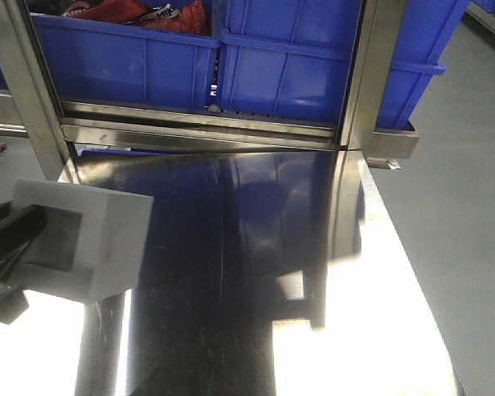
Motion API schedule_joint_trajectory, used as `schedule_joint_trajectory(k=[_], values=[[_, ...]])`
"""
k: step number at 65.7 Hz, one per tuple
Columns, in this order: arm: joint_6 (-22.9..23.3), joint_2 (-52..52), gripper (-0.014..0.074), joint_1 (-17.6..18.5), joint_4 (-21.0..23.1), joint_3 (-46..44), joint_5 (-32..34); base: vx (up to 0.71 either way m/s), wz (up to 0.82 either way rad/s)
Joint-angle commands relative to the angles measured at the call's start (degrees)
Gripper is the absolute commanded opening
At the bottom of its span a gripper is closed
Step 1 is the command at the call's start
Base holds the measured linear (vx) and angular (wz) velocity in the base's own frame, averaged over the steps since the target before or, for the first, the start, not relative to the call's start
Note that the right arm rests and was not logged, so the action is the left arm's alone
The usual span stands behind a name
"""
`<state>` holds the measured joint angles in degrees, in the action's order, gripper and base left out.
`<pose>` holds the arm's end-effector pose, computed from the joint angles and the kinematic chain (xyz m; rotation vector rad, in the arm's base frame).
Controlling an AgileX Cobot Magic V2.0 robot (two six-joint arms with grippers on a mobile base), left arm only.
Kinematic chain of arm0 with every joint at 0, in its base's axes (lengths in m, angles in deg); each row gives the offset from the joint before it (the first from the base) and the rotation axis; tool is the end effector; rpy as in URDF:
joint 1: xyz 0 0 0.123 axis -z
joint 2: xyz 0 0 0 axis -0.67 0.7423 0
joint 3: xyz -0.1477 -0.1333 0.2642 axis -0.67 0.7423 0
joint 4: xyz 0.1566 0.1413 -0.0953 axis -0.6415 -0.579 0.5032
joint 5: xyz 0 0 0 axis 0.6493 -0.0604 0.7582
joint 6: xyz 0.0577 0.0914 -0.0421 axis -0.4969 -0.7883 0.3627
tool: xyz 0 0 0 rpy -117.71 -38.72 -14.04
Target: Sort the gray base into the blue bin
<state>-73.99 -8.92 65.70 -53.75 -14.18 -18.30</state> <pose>0.0992 -0.0439 0.3307 0.1900 1.7332 -0.4524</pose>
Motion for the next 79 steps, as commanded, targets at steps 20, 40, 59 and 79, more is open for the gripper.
schedule_joint_trajectory(k=[20,40,59,79], values=[[0.3,-8.7,0.0004,0.1,0.4,0.0,6.2,0.00,0.00],[0.3,-8.7,0.0004,0.1,0.4,0.0,5.6,0.00,0.00],[0.3,-8.7,0.0004,0.1,0.4,0.0,5.6,0.00,0.00],[0.3,-8.7,0.0004,0.1,0.4,0.0,5.6,0.00,0.00]])
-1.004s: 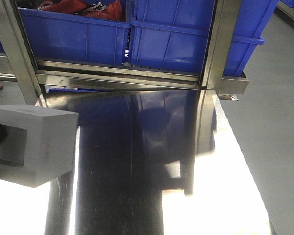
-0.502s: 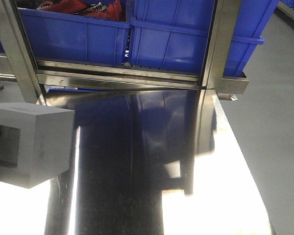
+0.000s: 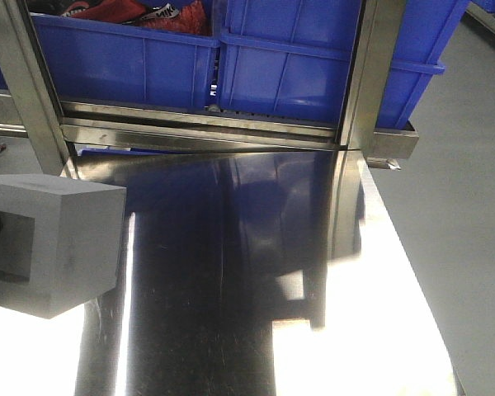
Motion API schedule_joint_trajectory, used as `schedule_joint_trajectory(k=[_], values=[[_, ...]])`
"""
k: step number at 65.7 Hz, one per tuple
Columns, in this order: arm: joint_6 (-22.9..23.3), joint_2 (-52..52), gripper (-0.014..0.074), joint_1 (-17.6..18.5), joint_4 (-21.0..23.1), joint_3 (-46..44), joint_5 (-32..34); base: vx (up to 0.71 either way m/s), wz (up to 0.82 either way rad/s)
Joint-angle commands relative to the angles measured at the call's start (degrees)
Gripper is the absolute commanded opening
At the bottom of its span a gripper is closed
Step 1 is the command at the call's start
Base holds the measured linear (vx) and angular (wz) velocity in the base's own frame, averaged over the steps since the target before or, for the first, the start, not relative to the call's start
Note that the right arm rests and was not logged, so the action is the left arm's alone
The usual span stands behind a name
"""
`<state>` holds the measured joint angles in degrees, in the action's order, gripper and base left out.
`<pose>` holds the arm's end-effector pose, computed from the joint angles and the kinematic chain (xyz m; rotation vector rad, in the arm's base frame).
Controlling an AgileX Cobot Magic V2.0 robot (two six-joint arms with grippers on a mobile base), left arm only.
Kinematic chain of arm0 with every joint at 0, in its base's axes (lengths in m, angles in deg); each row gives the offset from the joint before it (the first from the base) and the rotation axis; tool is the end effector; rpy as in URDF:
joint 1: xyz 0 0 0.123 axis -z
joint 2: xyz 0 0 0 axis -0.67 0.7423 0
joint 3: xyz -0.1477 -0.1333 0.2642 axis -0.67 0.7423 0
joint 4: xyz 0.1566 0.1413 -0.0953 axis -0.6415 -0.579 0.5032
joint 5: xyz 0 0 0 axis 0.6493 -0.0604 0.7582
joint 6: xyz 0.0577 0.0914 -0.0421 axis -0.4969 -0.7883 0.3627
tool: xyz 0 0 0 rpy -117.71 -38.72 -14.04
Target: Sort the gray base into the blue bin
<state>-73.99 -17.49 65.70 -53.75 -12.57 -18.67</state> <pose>0.0704 -0.0314 0.3341 0.1784 1.6182 -0.4744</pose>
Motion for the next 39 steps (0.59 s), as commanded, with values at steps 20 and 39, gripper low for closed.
schedule_joint_trajectory(k=[20,39], values=[[0.3,-0.2,0.0004,0.1,0.4,-1.6,5.9,-0.01,-0.07],[0.3,-0.2,0.0004,0.1,0.4,-1.6,5.9,-0.10,-0.54]])
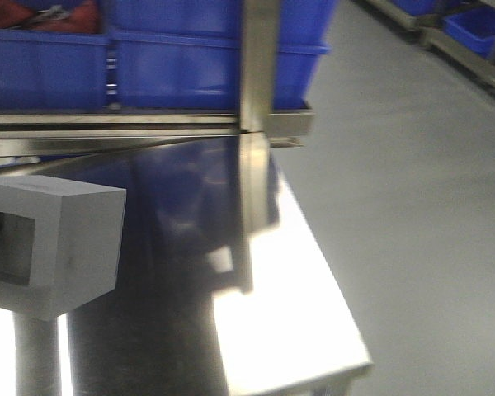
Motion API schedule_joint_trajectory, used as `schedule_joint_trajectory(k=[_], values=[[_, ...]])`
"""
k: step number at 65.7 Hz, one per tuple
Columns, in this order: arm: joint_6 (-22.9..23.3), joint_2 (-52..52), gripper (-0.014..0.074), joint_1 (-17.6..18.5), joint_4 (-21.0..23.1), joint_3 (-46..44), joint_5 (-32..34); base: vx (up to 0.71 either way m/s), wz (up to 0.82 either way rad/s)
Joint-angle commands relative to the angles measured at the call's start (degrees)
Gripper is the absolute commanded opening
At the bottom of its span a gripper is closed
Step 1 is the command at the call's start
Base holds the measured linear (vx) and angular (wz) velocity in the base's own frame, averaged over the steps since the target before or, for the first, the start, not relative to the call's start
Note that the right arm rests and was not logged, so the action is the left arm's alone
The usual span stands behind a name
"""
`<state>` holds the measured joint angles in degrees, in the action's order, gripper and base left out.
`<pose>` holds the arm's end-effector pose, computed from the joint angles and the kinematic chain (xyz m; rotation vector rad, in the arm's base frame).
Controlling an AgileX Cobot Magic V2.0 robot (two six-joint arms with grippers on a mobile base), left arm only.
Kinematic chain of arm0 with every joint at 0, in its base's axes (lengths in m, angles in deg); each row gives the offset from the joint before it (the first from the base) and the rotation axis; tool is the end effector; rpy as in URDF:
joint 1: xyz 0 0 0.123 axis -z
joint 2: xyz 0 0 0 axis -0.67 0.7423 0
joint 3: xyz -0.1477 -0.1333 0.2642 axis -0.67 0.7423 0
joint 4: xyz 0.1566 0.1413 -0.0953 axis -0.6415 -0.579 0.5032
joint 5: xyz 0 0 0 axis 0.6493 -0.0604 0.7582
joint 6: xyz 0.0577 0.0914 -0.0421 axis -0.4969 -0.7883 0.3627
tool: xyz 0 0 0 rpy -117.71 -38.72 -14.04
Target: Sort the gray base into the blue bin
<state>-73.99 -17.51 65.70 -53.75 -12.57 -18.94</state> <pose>0.0702 -0.0314 0.3335 0.1793 1.6225 -0.4741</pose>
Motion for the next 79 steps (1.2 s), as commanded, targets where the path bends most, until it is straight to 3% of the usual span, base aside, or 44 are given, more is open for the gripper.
schedule_joint_trajectory(k=[1,36,79], values=[[0.3,-0.2,0.0004,0.1,0.4,-1.6,6.1,-0.14,-0.76],[0.3,-0.2,0.0004,0.1,0.4,-1.6,6.1,-0.14,-0.74],[0.3,-0.2,0.0004,0.1,0.4,-1.6,6.0,0.00,-0.53]])
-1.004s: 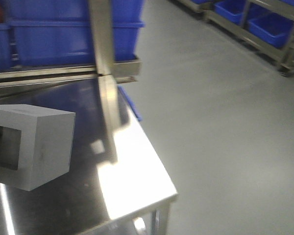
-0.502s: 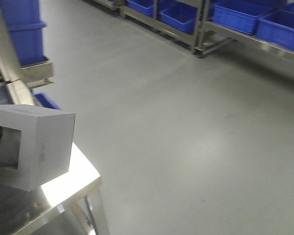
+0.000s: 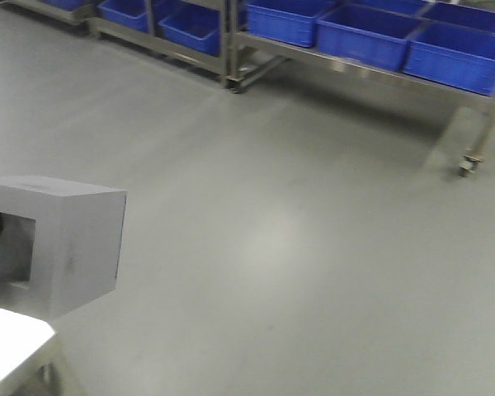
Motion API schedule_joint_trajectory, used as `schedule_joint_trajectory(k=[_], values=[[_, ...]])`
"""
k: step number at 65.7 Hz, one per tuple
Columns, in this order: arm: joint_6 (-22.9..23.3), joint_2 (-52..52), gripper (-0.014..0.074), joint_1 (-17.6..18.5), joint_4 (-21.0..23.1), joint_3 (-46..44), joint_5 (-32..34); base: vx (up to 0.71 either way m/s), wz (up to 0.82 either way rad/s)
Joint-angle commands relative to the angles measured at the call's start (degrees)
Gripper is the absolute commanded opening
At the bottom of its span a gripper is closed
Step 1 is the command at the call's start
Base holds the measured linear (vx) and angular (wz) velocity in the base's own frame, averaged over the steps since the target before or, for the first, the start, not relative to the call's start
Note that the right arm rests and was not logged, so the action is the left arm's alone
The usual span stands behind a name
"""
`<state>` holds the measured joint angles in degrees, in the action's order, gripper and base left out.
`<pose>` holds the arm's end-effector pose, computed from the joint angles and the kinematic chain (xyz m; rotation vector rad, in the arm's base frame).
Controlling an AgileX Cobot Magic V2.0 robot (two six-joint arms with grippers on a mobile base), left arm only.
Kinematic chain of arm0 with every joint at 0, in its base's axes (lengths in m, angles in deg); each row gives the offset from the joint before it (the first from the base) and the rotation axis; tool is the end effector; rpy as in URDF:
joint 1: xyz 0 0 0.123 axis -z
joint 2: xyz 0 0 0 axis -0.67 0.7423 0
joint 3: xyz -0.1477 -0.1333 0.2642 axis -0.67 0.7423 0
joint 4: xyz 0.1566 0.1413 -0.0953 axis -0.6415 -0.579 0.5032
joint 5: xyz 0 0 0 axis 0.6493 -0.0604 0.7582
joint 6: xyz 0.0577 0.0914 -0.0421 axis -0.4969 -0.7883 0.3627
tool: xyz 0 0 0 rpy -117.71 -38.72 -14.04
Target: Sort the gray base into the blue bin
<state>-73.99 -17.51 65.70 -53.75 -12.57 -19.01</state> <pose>0.0702 -0.0315 0.3334 0.1796 1.6237 -0.4740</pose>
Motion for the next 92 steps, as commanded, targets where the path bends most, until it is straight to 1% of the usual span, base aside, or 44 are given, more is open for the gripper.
schedule_joint_trajectory(k=[1,51,92], values=[[0.3,-0.2,0.0004,0.1,0.4,-1.6,6.1,0.04,-0.55],[0.3,-0.2,0.0004,0.1,0.4,-1.6,6.1,0.02,-0.51],[0.3,-0.2,0.0004,0.1,0.4,-1.6,6.1,0.08,-0.26]])
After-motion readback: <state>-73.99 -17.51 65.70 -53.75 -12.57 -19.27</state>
